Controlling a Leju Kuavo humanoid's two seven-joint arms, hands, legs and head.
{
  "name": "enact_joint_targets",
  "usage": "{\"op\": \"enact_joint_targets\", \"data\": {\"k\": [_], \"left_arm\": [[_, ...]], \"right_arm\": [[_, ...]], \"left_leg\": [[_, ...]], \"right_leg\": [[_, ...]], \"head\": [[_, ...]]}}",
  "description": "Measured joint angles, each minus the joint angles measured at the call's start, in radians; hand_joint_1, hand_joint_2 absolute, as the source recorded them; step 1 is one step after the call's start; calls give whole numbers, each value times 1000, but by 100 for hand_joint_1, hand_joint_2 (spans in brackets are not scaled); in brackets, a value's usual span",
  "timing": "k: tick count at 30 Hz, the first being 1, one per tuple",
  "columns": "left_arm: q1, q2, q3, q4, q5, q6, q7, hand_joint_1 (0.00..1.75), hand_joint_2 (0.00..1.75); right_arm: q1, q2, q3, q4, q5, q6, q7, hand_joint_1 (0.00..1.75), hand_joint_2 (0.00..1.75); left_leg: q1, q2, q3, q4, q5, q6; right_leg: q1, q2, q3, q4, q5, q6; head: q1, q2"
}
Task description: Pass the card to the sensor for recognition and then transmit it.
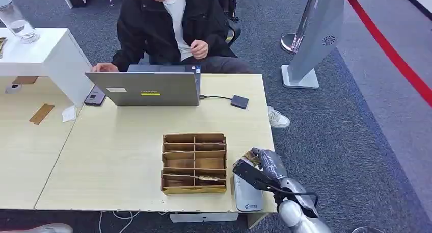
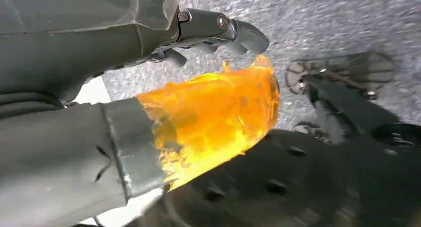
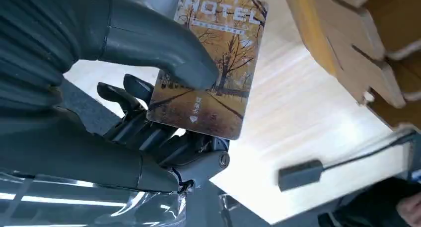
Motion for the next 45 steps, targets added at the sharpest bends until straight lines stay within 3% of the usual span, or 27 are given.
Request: {"op": "enact_joint_targets", "data": {"k": [5, 12, 32, 45], "left_arm": [[34, 27, 26, -37, -10, -101, -1, 0, 0], [56, 25, 74, -102, -64, -161, -6, 0, 0], [60, 17, 121, -143, -78, -168, -13, 0, 0], [57, -1, 180, -174, -201, -188, -55, 0, 0]], "right_arm": [[-37, -3, 7, 24, 1, -48, -20, 175, 175], [-79, -12, 26, 37, 10, -129, -29, 175, 175], [-91, -22, 46, 37, 11, -146, -39, 175, 175], [-91, -22, 54, -89, 137, -365, -114, 175, 175]], "left_leg": [[0, 0, 0, 0, 0, 0], [0, 0, -1, 0, 0, 0], [0, 0, -1, 0, 0, 0], [0, 0, -1, 0, 0, 0]], "right_leg": [[0, 0, 0, 0, 0, 0], [0, 0, 0, 0, 0, 0], [0, 0, 0, 0, 0, 0], [0, 0, 0, 0, 0, 0]], "head": [[0, 0], [0, 0], [0, 0], [0, 0]]}}
